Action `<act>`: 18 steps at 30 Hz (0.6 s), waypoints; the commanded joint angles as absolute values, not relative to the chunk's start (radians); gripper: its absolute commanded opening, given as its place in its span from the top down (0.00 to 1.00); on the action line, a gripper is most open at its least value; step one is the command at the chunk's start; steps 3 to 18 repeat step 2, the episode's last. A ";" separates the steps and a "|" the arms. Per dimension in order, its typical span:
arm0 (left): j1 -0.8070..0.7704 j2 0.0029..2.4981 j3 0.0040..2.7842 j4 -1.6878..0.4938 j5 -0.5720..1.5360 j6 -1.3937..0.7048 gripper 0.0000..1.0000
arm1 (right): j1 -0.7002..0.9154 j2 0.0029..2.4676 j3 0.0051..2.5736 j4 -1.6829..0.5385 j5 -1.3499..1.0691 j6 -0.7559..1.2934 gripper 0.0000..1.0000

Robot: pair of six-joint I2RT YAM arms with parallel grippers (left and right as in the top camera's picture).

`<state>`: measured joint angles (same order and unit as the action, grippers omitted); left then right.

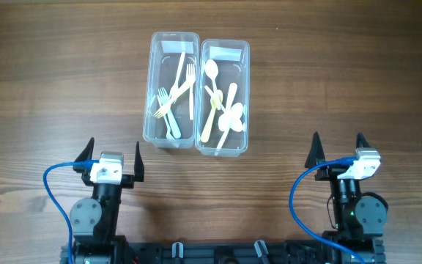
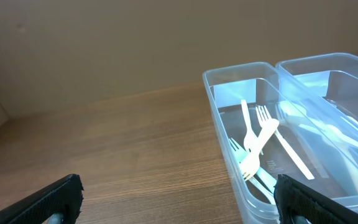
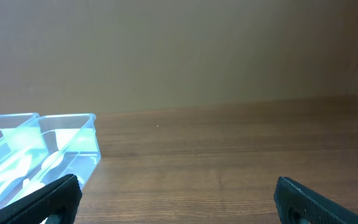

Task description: Pack container

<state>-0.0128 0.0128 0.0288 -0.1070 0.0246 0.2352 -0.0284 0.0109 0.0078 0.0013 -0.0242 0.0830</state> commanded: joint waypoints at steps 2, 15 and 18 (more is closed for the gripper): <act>-0.006 0.004 0.020 -0.104 0.029 0.258 0.00 | -0.032 0.005 0.005 0.008 -0.007 0.097 0.00; -0.006 0.004 0.020 -0.104 0.029 0.258 0.00 | -0.032 0.005 0.005 0.008 -0.007 0.097 0.00; -0.006 0.004 0.020 -0.104 0.029 0.258 0.00 | -0.032 0.005 0.005 0.008 -0.007 0.097 0.00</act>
